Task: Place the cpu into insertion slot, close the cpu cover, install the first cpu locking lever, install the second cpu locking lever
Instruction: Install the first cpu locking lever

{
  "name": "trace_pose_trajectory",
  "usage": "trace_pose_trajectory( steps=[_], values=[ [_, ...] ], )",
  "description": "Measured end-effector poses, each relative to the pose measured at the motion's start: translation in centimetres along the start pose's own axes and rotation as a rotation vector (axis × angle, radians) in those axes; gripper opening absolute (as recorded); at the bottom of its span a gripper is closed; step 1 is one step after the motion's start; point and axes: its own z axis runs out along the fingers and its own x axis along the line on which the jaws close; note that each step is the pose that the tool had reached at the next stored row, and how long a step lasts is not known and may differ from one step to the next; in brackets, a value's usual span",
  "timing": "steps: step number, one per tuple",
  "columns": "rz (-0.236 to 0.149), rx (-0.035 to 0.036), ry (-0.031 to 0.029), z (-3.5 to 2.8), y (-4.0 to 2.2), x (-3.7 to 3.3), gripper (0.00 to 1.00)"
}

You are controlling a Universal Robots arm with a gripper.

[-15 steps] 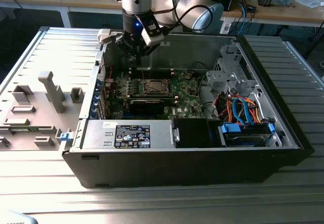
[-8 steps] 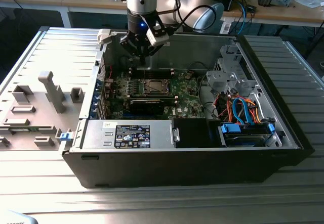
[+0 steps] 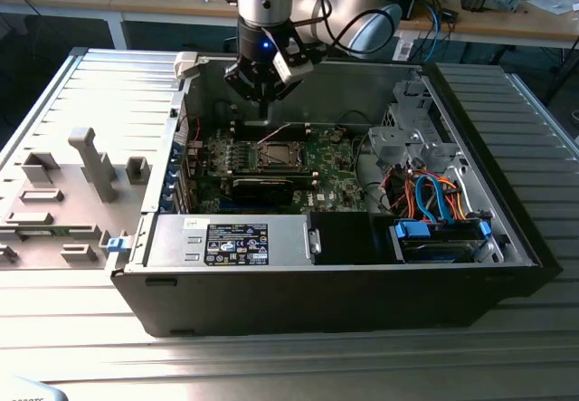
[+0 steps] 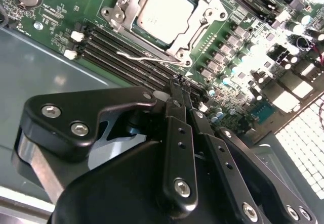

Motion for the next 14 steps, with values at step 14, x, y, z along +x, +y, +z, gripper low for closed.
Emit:
trace_pose_trajectory(
  steps=[14],
  values=[
    [0.000,0.0000,0.0000,0.01,-0.06,-1.33,0.11]
  ],
)
